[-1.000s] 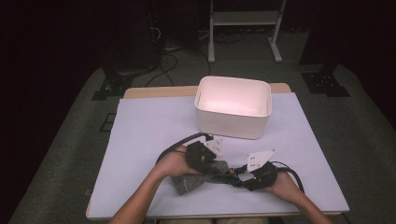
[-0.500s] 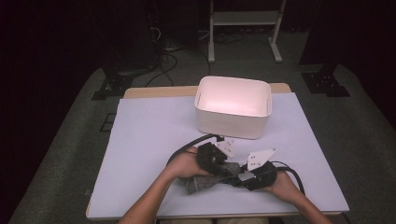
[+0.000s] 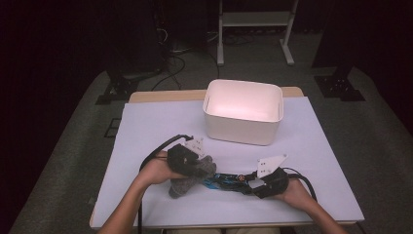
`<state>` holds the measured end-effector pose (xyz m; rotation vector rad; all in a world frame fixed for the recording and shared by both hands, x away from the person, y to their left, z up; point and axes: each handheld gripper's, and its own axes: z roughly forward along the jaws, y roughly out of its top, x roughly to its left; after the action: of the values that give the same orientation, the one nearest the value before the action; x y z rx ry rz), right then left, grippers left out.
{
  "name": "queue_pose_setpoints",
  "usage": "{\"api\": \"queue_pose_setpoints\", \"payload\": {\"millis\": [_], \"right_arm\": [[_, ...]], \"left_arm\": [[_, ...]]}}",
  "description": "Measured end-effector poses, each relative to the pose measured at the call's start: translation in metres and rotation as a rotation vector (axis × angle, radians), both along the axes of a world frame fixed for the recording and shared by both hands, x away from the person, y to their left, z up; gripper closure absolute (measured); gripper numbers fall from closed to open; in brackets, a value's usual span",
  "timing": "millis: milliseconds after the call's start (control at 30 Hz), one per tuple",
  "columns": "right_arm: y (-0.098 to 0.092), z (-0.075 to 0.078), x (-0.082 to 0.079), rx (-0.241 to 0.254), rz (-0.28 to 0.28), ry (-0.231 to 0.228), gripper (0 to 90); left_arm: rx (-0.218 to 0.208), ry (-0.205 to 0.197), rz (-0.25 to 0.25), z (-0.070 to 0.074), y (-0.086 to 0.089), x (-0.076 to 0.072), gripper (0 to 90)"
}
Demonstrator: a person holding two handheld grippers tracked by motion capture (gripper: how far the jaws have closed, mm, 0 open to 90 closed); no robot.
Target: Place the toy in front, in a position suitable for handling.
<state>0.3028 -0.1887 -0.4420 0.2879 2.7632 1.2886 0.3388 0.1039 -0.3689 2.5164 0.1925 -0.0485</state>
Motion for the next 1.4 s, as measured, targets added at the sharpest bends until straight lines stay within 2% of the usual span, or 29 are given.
{"api": "queue_pose_setpoints", "payload": {"millis": [133,267,333,433,533,600,667,700,767,867,900,933,1033,1100,1267,1333,1400], "right_arm": [[0.001,0.002,0.001,-0.017,-0.002,0.005,56.2],[0.002,0.004,0.003,-0.034,-0.02,-0.032,56.2],[0.002,0.005,0.007,-0.046,-0.031,-0.06,56.2],[-0.001,0.006,0.016,-0.052,-0.027,-0.079,56.1],[-0.004,0.004,0.022,-0.04,-0.035,-0.042,55.9],[-0.004,0.003,0.022,-0.035,-0.041,-0.041,55.0],[-0.004,0.003,0.021,-0.039,-0.046,-0.044,53.7],[-0.001,0.003,0.019,-0.058,-0.051,-0.05,43.3],[0.0,0.003,0.019,-0.049,-0.064,-0.026,36.1],[0.0,0.006,0.018,0.008,-0.078,0.067,31.0],[0.0,0.006,0.018,0.008,-0.078,0.067,31.0],[0.0,0.008,0.016,0.024,-0.085,0.096,26.0],[0.0,0.008,0.015,0.032,-0.09,0.119,24.2],[0.002,0.007,0.013,0.027,-0.095,0.158,19.4],[0.006,0.002,0.008,-0.021,-0.091,0.181,15.9],[0.007,0.0,0.005,-0.034,-0.087,0.18,15.8],[0.008,-0.003,0.002,-0.048,-0.08,0.169,16.0]], "left_arm": [[0.001,0.0,-0.012,-0.001,-0.006,0.002,81.2],[-0.002,-0.009,-0.005,0.0,-0.011,0.006,81.2],[0.001,-0.013,-0.003,0.002,-0.015,0.011,81.2],[0.009,-0.009,0.0,0.003,-0.021,0.019,81.2],[0.016,0.02,-0.01,0.001,-0.027,0.025,81.2],[0.012,0.047,-0.006,-0.001,-0.027,0.027,81.0],[0.009,0.056,-0.001,-0.001,-0.027,0.027,81.0],[0.005,0.067,-0.005,-0.002,-0.026,0.025,81.0],[0.003,0.073,-0.008,-0.003,-0.025,0.021,81.0],[0.018,0.108,-0.039,-0.004,-0.024,0.014,81.0],[0.018,0.108,-0.039,-0.004,-0.024,0.014,81.0],[0.027,0.12,-0.056,-0.005,-0.024,0.009,80.9],[0.035,0.136,-0.074,-0.008,-0.024,0.005,80.8],[0.048,0.148,-0.09,-0.011,-0.024,-0.002,80.9],[0.061,0.16,-0.121,-0.018,-0.026,-0.01,80.7],[0.069,0.17,-0.132,-0.022,-0.027,-0.014,80.8],[0.066,0.159,-0.146,-0.025,-0.028,-0.017,80.7]]}}
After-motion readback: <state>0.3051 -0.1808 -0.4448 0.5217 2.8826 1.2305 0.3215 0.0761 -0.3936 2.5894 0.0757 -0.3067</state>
